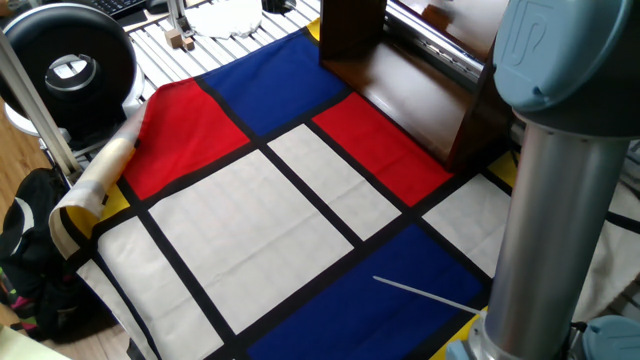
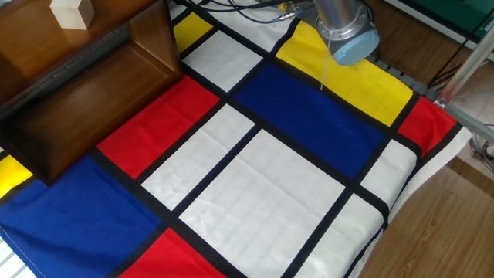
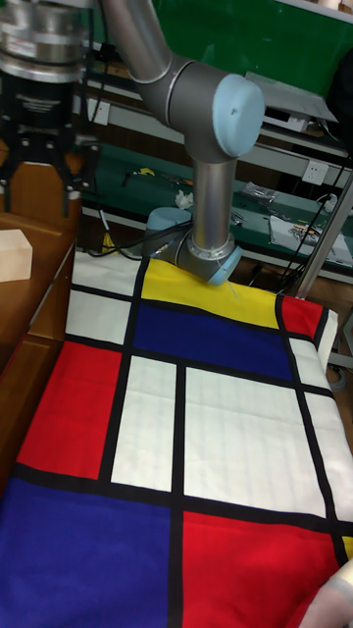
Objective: Put the object on the shelf
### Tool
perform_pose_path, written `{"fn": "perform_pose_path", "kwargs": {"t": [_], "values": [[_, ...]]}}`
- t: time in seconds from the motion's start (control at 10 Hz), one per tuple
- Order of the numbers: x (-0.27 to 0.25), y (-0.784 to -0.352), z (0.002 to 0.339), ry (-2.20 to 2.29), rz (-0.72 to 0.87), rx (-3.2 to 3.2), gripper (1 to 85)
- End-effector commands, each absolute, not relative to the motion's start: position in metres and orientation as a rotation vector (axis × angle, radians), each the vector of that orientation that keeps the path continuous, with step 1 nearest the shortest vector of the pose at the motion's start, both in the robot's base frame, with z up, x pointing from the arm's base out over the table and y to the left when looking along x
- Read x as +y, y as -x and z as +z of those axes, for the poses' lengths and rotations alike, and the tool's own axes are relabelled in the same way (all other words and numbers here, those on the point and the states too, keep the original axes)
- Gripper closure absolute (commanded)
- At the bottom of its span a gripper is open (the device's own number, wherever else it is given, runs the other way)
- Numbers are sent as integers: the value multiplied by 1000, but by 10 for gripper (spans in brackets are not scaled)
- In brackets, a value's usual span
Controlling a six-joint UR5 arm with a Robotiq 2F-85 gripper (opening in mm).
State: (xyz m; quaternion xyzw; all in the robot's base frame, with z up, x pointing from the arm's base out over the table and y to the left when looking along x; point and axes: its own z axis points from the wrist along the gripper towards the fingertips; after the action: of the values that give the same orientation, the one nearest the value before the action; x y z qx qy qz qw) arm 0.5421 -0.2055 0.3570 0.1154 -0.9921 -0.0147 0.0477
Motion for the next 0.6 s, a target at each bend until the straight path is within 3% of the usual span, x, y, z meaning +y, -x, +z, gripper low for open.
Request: {"fn": "perform_pose_path", "kwargs": {"t": [0.0,0.5], "values": [[-171,-545,365,-272,-24,-3046,243],[-131,-542,351,-183,14,-3091,257]]}}
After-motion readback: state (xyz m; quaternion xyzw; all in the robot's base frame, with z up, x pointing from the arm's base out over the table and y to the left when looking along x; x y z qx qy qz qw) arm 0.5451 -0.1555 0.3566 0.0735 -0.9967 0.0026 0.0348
